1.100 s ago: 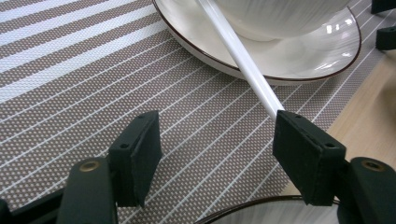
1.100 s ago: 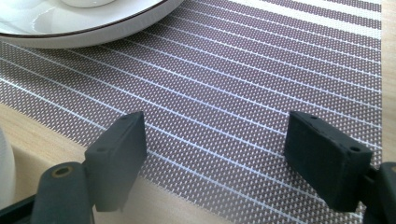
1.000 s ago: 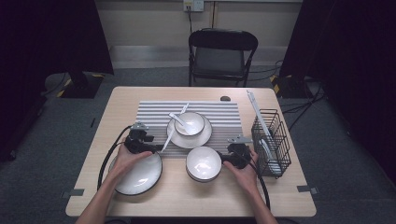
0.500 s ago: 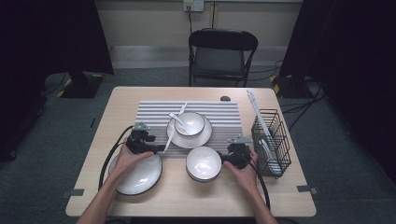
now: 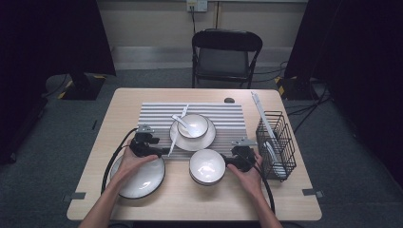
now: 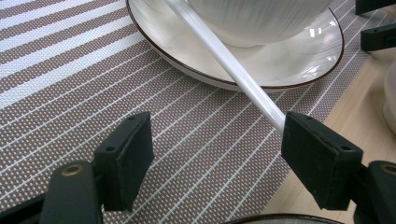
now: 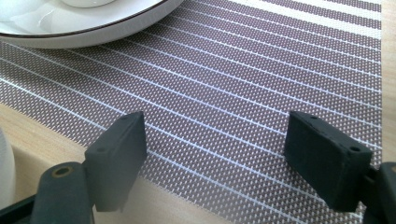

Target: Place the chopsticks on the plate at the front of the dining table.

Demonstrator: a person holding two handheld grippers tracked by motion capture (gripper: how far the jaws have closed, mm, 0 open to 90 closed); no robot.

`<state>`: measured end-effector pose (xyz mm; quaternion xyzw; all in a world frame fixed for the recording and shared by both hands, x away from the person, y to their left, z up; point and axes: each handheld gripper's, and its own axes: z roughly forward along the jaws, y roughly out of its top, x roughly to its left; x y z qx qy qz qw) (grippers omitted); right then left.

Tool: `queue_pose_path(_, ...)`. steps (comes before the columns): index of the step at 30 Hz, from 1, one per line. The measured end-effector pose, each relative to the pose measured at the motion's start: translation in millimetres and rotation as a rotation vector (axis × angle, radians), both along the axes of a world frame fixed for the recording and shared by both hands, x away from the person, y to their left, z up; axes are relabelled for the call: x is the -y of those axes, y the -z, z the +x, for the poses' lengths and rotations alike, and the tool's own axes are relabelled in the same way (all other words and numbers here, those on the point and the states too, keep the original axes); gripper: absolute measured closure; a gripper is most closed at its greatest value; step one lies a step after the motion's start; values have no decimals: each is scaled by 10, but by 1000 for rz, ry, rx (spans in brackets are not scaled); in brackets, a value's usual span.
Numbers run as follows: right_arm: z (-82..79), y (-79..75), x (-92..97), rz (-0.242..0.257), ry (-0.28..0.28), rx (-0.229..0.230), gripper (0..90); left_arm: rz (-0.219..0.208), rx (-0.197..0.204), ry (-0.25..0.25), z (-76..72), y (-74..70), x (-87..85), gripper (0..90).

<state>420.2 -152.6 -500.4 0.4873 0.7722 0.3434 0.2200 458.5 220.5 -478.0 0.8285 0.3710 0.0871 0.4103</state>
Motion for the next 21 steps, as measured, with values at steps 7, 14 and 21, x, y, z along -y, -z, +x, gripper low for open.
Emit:
queue_pose_path(7, 0, 0, 0, 0, 0, 0, 201, -7, 0, 0, 3, -1, 35, 244)
queue_pose_path(14, 0, 0, 0, 0, 0, 0, 202, -4, 4, 6, 14, 4, 55, 235)
queue_pose_path(21, 0, 0, 0, 0, 0, 0, 201, -8, 31, -14, -6, -30, 24, 240)
